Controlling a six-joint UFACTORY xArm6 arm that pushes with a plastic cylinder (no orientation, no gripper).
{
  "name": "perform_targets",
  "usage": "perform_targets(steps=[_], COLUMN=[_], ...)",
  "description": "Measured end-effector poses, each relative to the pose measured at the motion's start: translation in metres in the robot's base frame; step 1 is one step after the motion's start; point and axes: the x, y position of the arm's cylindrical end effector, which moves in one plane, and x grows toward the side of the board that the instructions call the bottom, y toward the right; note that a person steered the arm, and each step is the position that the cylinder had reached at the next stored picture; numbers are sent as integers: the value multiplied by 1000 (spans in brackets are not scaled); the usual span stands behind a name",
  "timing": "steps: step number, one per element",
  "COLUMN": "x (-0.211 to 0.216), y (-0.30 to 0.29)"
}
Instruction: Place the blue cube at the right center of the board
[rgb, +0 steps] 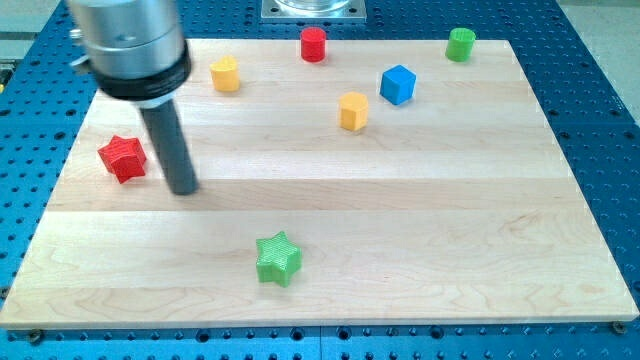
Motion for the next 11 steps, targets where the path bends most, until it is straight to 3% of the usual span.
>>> perform_targets(steps=[2, 3, 4, 6, 8, 10, 11], x=[-32, -31, -12, -101, -181, -169, -119], y=[-77, -85, -58, 62, 218, 369, 370])
